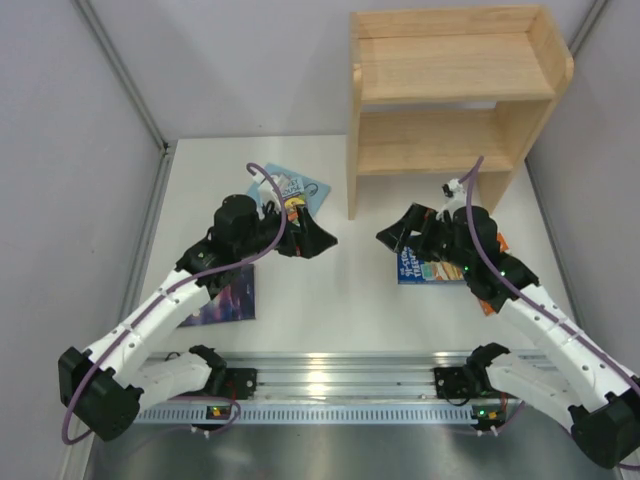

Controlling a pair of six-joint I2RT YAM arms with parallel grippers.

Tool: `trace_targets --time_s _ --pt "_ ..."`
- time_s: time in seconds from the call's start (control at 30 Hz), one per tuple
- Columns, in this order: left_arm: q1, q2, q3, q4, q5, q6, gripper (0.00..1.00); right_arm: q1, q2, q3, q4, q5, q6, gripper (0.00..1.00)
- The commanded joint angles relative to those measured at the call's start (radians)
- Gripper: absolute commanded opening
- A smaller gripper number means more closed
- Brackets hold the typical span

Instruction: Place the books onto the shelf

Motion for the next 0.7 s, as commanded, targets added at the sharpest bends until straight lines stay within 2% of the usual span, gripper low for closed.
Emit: trace_targets --time_s 0.0,0.37,0.4,0.5,0.67 --pt "-0.003 -0.027 -0.012 0.028 0.008 -0.009 0.99 -0.017 -0.025 -0.001 0.015 0.012 0.025 1.0" --pt "-0.003 -0.042 -0.023 -0.024 -0.061 -0.003 0.99 -0.04 -0.014 -0.02 -0.005 0.082 0.06 1.0" --pt "-0.003 -0.042 -0.024 -0.03 -0.066 -0.004 0.99 -0.049 -0.002 -0.026 -0.017 0.1 0.106 1.0" --pt "-0.003 -0.059 -0.029 -0.079 -0.119 -0.007 0.99 -0.129 0.014 -0.101 -0.045 0.09 0.216 1.0" --pt "-0.003 -0.088 -0.049 -0.156 -0.274 -0.017 0.99 -0.284 0.005 -0.288 0.012 0.033 0.315 0.99"
